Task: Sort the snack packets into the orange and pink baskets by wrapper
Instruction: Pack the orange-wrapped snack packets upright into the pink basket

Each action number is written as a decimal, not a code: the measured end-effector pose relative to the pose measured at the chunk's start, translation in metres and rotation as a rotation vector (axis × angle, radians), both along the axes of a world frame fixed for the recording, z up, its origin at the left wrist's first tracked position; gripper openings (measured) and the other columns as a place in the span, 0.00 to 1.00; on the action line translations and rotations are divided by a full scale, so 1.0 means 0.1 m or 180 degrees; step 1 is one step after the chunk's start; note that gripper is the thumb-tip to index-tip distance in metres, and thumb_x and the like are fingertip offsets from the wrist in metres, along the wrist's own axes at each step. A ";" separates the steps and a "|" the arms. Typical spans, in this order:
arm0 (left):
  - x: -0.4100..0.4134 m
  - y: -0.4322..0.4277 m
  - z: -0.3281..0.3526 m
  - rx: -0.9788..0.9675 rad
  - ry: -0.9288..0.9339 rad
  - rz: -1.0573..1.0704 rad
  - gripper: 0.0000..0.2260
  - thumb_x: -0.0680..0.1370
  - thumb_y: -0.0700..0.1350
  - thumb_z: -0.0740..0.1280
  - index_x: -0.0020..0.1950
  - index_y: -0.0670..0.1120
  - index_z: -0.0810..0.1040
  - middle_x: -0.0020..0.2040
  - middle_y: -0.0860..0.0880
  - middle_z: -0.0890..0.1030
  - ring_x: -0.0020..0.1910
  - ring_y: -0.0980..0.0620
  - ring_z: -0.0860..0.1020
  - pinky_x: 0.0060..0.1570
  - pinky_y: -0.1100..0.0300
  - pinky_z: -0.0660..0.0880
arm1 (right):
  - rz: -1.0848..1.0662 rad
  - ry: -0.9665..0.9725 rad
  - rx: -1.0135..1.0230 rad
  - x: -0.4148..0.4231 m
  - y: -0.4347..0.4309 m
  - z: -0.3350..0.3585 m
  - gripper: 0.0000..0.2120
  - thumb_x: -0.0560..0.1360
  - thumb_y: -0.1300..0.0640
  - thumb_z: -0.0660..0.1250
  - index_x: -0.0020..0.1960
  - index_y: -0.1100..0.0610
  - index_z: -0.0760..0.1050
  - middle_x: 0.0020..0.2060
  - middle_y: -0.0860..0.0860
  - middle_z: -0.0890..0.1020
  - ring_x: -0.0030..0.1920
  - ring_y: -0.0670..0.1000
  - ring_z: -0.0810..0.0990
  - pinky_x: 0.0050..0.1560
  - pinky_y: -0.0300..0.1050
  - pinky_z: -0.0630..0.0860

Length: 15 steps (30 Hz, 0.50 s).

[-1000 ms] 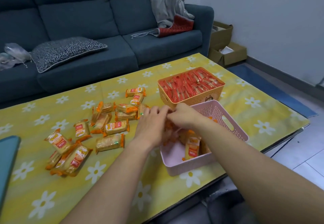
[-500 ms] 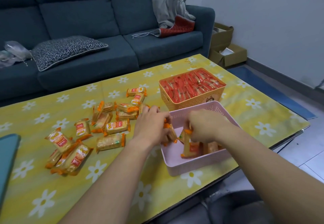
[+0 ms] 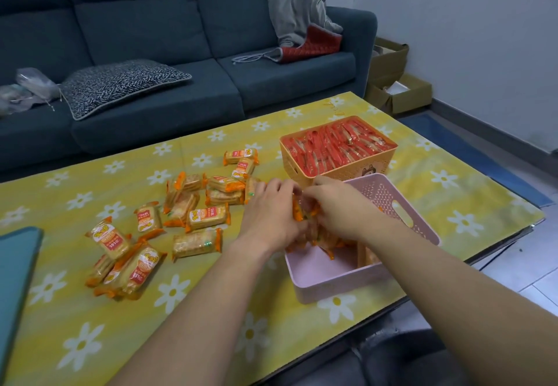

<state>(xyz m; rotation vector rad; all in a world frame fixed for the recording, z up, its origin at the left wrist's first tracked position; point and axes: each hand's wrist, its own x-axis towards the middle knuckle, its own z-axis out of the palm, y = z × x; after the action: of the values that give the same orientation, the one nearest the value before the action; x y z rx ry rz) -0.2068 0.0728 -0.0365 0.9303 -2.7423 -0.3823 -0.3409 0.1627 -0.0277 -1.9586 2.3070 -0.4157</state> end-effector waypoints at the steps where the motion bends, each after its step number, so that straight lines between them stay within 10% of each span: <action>1: -0.02 0.02 -0.01 -0.0017 0.0059 -0.0035 0.27 0.70 0.57 0.74 0.65 0.54 0.71 0.61 0.51 0.74 0.61 0.46 0.68 0.57 0.54 0.68 | -0.0035 -0.0260 -0.0026 -0.01 0.00 -0.02 0.15 0.67 0.67 0.65 0.51 0.55 0.78 0.46 0.53 0.77 0.48 0.58 0.79 0.44 0.49 0.72; 5: -0.10 0.09 -0.04 -0.0181 0.0064 -0.0174 0.26 0.72 0.55 0.73 0.68 0.57 0.69 0.59 0.50 0.74 0.59 0.45 0.70 0.56 0.53 0.69 | -0.0448 -0.1049 -0.0336 -0.15 0.10 0.03 0.15 0.67 0.70 0.64 0.49 0.54 0.77 0.43 0.48 0.83 0.46 0.51 0.81 0.47 0.46 0.77; 11: -0.15 0.08 -0.06 -0.0373 -0.0056 -0.0180 0.15 0.74 0.51 0.70 0.59 0.55 0.77 0.55 0.49 0.73 0.56 0.44 0.70 0.53 0.53 0.68 | -0.0803 -0.0159 0.0426 -0.25 0.21 0.04 0.20 0.65 0.46 0.67 0.56 0.47 0.79 0.44 0.45 0.83 0.47 0.50 0.82 0.46 0.48 0.80; 15: -0.14 0.04 -0.07 -0.0348 -0.0017 -0.0120 0.12 0.74 0.51 0.71 0.57 0.56 0.78 0.54 0.50 0.72 0.56 0.45 0.70 0.53 0.53 0.70 | -0.0630 -0.0237 0.0873 -0.22 0.19 0.02 0.19 0.64 0.47 0.68 0.55 0.44 0.79 0.39 0.46 0.82 0.42 0.51 0.81 0.42 0.48 0.79</action>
<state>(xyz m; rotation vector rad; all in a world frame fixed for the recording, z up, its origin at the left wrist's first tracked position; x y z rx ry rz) -0.2206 0.0771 -0.0436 0.8547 -2.7577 -0.2338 -0.3626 0.1815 -0.0255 -1.5726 2.3723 -0.1699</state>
